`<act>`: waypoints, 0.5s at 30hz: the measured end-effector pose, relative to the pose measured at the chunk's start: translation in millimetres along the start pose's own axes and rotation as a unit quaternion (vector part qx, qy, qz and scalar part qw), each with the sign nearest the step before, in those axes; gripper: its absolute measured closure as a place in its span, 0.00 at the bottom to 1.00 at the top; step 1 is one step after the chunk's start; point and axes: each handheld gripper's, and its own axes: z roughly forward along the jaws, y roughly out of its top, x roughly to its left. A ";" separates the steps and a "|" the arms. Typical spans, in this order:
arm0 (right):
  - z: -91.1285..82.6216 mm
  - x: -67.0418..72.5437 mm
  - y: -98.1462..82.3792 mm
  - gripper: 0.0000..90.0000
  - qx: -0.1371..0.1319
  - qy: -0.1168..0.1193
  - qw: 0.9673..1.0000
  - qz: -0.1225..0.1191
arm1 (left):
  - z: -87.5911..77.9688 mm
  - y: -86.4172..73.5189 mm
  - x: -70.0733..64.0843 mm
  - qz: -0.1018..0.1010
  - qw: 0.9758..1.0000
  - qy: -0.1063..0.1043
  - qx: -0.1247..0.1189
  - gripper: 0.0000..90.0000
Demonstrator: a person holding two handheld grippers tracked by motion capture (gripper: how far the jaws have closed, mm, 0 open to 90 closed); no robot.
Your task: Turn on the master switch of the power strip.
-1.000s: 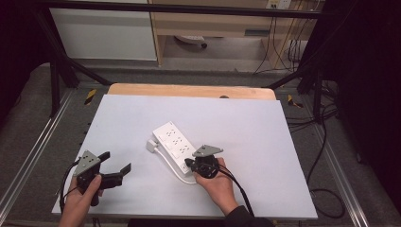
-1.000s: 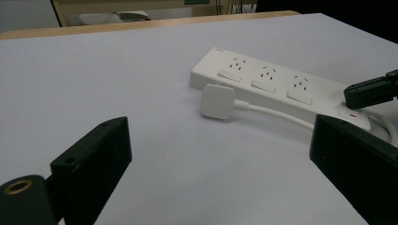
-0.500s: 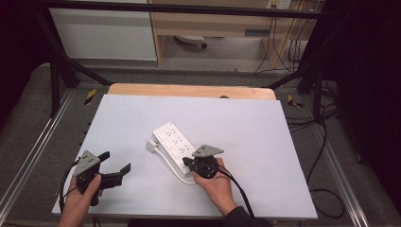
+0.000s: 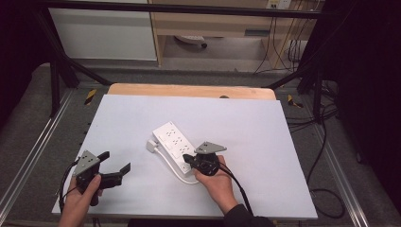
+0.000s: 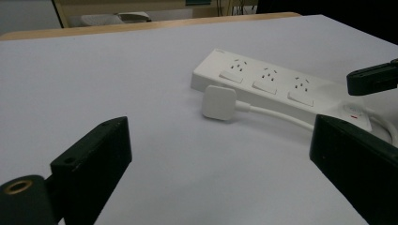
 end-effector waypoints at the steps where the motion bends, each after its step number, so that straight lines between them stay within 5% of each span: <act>1: -0.9 -1.3 1.8 1.00 -0.004 0.000 1.000 0.002 | 0.0 0.0 0.1 0.001 1.000 0.000 0.000 0.07; 15: -2.7 -6.6 14.3 1.00 -0.019 0.000 1.000 0.009 | 0.2 -0.3 -0.3 0.000 1.000 0.001 0.002 0.07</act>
